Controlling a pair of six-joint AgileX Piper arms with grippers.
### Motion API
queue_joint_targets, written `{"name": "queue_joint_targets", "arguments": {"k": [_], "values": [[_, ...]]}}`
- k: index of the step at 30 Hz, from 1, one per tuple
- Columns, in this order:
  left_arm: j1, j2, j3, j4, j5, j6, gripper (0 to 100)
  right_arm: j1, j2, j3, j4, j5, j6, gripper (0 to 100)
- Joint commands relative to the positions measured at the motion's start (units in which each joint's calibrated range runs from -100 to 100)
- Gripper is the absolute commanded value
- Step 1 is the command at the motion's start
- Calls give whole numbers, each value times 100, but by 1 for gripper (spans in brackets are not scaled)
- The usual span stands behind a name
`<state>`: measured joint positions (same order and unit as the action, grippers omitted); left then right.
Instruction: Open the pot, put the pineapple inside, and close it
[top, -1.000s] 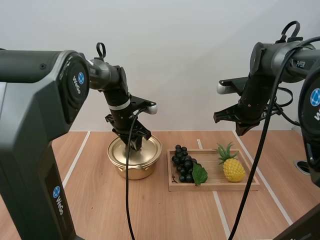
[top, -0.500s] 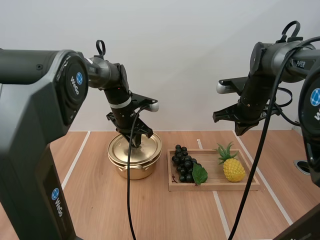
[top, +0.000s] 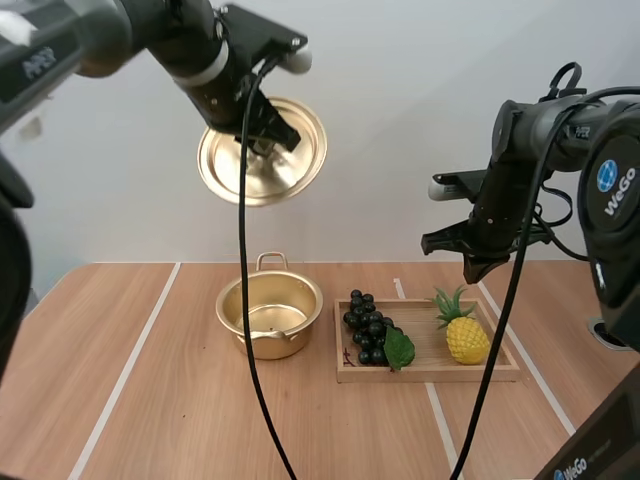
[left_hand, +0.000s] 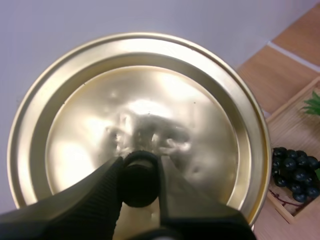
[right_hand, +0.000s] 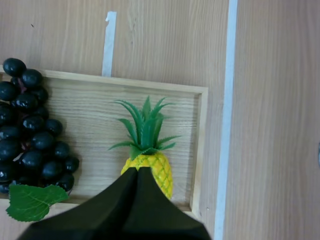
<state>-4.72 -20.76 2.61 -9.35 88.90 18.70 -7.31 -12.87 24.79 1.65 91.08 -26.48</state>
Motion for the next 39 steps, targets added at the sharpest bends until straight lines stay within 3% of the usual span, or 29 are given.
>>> {"name": "queue_joint_targets", "arguments": {"k": [1, 3, 6, 15, 28, 39], "values": [[-3, -482, -139, -74, -52, 169, 0, -18, 26, 30, 20, 68, -41, 12], [-3, -734, -139, -74, -98, 261, 0, -18, 25, 30, 10, 106, -41, 43], [-3, -1032, -139, -74, -178, 344, 0, -18, 25, 30, 10, 127, -41, 100], [-3, -1300, -139, 91, -69, 351, 0, -18, 25, 329, -17, 328, -80, 100], [-3, -1314, -139, 106, 237, 351, 0, -18, 40, 1574, -165, -2065, -80, 100], [-3, -1314, -139, 106, 291, 351, 0, -18, 528, 1675, -268, -2455, -80, 100]]}}
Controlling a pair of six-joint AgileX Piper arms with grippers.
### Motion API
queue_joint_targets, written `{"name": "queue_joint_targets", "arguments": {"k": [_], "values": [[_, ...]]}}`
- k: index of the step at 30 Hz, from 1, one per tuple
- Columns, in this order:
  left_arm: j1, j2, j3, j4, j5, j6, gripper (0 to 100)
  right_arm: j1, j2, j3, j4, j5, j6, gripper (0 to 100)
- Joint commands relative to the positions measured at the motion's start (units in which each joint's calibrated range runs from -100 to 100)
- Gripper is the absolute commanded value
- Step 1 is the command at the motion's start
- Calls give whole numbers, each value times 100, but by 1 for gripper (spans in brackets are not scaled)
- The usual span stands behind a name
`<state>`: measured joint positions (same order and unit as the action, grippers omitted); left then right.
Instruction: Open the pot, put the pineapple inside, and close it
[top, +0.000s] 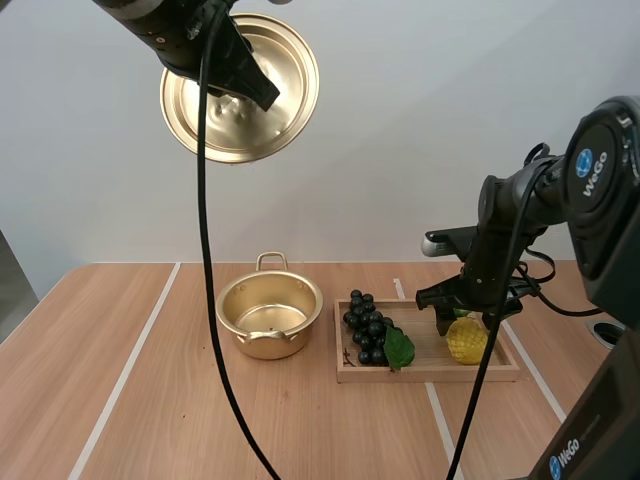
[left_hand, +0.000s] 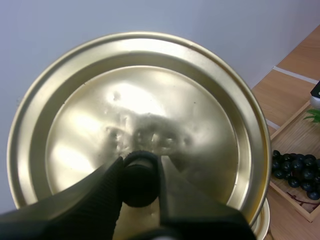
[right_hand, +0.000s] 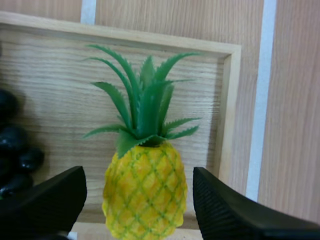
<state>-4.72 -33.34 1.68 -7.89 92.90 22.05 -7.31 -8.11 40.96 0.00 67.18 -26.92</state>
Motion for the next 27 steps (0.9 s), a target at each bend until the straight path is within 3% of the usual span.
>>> {"name": "queue_joint_targets", "arguments": {"k": [1, 12, 27], "values": [[-3, -56, -46, -41, -108, 16, 0, -18, 63, 91, -106, -129, -36, 100], [-3, -56, -46, -41, -108, 16, 0, -18, 75, 432, -117, -1212, -36, 100], [-3, -56, -46, -41, -90, 16, 0, -18, 675, 432, -293, -1239, -36, 100]]}}
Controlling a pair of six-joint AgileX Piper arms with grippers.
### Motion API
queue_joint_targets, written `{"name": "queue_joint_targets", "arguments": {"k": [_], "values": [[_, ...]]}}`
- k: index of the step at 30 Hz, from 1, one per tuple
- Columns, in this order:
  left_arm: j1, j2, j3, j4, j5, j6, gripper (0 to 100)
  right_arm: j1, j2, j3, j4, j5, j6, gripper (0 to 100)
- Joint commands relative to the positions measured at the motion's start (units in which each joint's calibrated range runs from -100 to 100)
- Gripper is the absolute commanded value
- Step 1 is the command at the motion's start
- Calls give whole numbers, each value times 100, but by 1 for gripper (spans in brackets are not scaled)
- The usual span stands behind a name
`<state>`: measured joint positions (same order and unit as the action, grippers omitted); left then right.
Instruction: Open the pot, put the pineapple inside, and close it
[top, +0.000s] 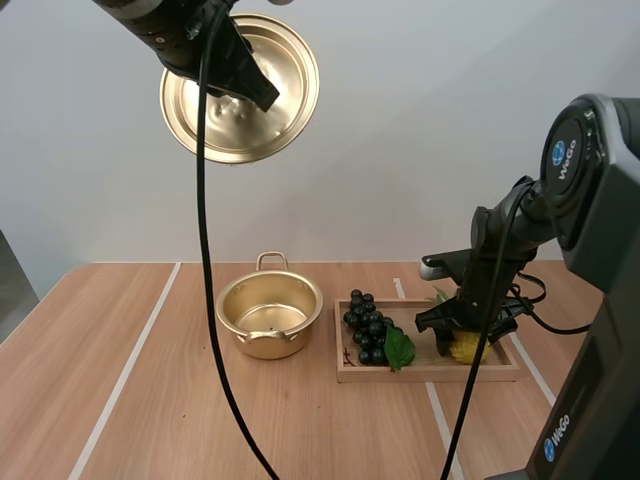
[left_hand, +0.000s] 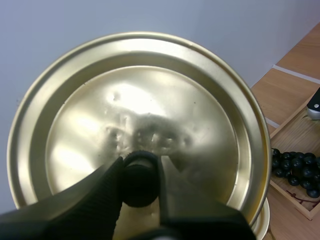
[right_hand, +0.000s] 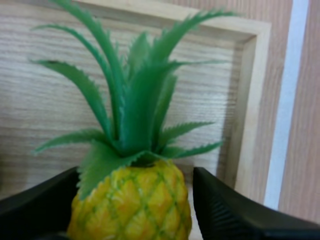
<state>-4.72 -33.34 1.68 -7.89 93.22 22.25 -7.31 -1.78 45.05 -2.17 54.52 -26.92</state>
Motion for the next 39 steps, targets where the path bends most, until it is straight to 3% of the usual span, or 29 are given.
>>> {"name": "queue_joint_targets", "arguments": {"k": [1, 12, 13, 16, 17, 26, 32, 39], "values": [[-3, -56, -46, -41, -122, -3, 0, -18, 42, 24, -77, 28, -36, 100], [-3, -56, -46, -41, -122, -3, 0, -18, 41, 24, -77, 11, -36, 100], [-3, -56, -46, -41, -122, -3, 0, -18, 41, 24, -77, 11, -36, 85], [-3, -56, -46, -41, -122, -3, 0, -18, 41, 24, -77, 11, -36, 11], [-3, -56, -46, -41, -122, -3, 0, -18, 41, 24, -77, 11, -36, 0], [-3, -56, -46, -41, -232, -3, 0, -18, 2, -81, -77, -5, -25, 0], [-3, -325, -64, -41, -1283, -3, 0, -18, -439, -449, 19, 66, -25, 0], [4, -453, -1153, -5, -2206, -3, 0, -18, -1096, -1217, 108, 535, -25, 0]]}}
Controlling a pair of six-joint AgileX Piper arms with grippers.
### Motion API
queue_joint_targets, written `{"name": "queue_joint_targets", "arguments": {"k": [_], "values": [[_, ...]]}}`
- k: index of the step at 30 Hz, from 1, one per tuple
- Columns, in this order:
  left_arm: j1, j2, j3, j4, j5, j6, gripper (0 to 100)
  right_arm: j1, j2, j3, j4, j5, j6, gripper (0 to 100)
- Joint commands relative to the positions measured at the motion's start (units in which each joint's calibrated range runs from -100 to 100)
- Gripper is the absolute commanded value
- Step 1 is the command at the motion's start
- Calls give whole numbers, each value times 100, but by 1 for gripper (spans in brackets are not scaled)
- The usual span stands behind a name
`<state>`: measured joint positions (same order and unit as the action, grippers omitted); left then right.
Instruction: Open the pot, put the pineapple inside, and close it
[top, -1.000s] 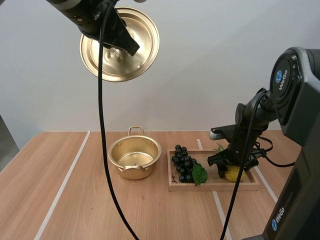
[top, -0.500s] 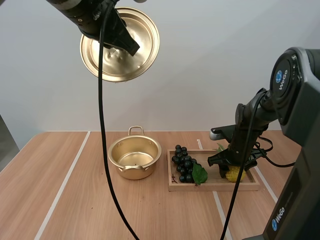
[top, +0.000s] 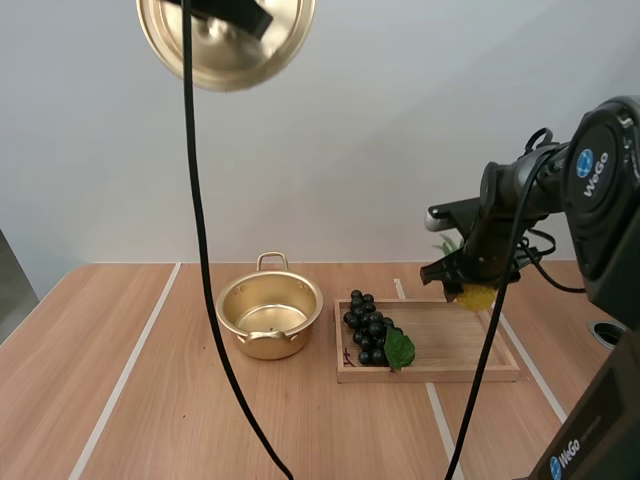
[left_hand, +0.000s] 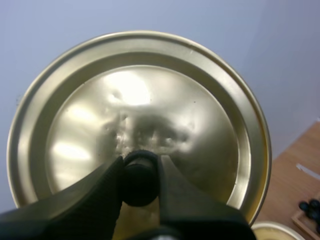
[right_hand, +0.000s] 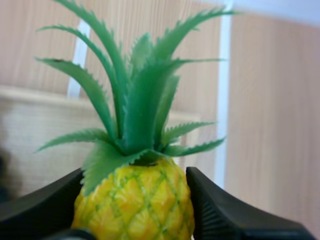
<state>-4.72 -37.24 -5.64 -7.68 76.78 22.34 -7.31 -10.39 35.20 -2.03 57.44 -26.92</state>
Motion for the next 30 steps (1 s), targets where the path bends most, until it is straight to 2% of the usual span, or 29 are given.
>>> {"name": "queue_joint_targets", "arguments": {"k": [1, 5, 9, 16, 22, 26, 30], "values": [[4, -30, -687, -12, -727, -12, 0, -18, -320, -336, 140, 313, -25, 0], [47, 167, -1880, 24, -1076, -12, 0, 2, -593, -623, 344, 402, -35, 0], [47, 478, -3124, 13, -819, -12, 0, 139, -717, -965, 402, 620, -72, 0], [47, 998, -4533, 13, -191, -12, 0, 841, -744, -2554, 463, 2247, -72, 0], [47, 1125, -4827, 13, -126, -12, 0, 1446, -731, -3503, 845, 2720, -72, 0], [47, 1125, -4826, 13, 80, -12, 0, 1884, -620, -3573, 888, 2720, -72, 0], [47, 1125, -4826, 36, 372, 1, 0, 2170, -246, -3573, 876, 2975, -72, 0]]}}
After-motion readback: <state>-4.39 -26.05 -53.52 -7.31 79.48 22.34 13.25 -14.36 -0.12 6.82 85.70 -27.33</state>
